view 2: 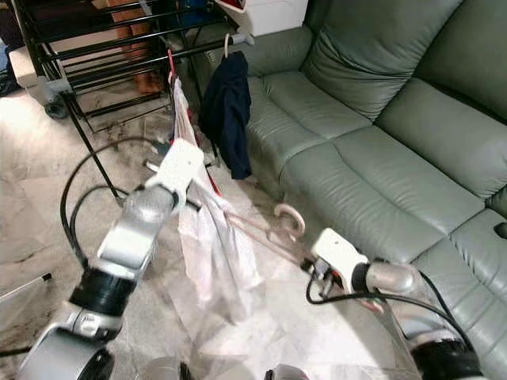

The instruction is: Hang hanger

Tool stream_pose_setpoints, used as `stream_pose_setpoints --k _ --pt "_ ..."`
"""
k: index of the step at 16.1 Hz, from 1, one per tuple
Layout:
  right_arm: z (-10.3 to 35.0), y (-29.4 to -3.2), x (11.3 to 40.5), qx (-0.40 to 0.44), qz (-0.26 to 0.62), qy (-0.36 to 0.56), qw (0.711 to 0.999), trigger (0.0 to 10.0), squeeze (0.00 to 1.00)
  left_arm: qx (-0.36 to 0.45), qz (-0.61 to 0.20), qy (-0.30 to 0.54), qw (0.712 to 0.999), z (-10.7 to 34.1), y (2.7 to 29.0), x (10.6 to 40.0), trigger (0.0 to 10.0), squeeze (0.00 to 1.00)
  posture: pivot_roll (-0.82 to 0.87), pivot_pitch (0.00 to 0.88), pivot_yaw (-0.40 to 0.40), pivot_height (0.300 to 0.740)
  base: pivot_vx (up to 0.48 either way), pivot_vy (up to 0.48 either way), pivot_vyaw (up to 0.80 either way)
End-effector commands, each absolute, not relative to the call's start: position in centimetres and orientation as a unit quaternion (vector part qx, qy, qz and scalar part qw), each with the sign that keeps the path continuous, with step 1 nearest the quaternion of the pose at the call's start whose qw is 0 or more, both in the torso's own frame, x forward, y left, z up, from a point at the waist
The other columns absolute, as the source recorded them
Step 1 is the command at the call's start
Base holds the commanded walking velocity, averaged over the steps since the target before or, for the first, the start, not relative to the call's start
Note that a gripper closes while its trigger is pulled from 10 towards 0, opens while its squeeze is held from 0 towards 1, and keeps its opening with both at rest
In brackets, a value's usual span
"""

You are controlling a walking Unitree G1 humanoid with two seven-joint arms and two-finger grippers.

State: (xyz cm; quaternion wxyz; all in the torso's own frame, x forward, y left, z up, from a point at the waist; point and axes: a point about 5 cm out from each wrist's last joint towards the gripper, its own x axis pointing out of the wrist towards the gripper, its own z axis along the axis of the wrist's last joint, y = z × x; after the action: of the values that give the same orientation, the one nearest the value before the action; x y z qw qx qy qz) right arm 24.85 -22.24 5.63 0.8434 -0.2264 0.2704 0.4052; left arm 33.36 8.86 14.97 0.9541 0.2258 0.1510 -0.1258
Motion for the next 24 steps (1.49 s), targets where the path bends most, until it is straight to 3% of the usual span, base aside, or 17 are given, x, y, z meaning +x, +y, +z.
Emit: stream_pose_setpoints --k 1,8,10,12,16,19,20,24 --pt "5.7 -22.2 25.0 -0.229 0.405 0.269 0.843 10.0 0.0 0.218 -0.125 0.126 0.96 16.9 8.6 33.6 10.0 0.0 -0.01 0.034 0.004 0.74 0.0 0.0 0.0" --pt "3.7 -22.5 25.8 -0.2 0.353 0.307 0.861 10.0 0.0 0.2 -0.179 0.106 0.957 20.1 7.1 32.2 10.0 0.0 0.03 0.034 -0.003 0.74 0.0 0.0 0.0" --pt "3.5 -23.1 27.6 -0.046 0.242 0.309 0.919 10.0 0.0 0.18 -0.203 0.083 0.959 22.2 6.4 31.7 10.0 0.0 0.04 0.036 -0.01 0.74 0.0 0.0 0.0" --pt "3.6 -25.5 28.8 0.001 0.115 0.31 0.944 10.0 0.0 0.163 -0.213 0.079 0.96 23.0 6.4 31.5 10.0 0.0 0.04 0.037 -0.012 0.74 0.0 0.0 0.0" --pt "5.7 -28.1 30.7 0.109 -0.021 0.249 0.962 10.0 0.0 0.172 -0.295 0.032 0.939 23.0 5.1 30.0 10.0 0.0 0.04 0.038 -0.015 0.74 0.0 0.0 0.0" --pt "6.9 -27.1 31.7 0.105 0.016 0.233 0.967 10.0 0.0 0.175 -0.343 0.009 0.923 21.8 4.5 30.0 10.0 0.0 0.04 0.038 -0.015 0.74 0.0 0.0 0.0" --pt "7.0 -26.9 31.7 0.097 0.039 0.235 0.966 10.0 0.0 0.171 -0.324 0.025 0.93 21.2 4.8 30.5 10.0 0.0 0.02 0.04 -0.018 0.74 0.0 0.0 0.0" --pt "6.2 -26.0 29.2 -0.064 0.177 0.267 0.945 10.0 0.0 0.243 -0.29 0.005 0.926 19.9 6.2 33.5 10.0 0.0 0.01 0.043 -0.02 0.74 0.0 0.0 0.0"
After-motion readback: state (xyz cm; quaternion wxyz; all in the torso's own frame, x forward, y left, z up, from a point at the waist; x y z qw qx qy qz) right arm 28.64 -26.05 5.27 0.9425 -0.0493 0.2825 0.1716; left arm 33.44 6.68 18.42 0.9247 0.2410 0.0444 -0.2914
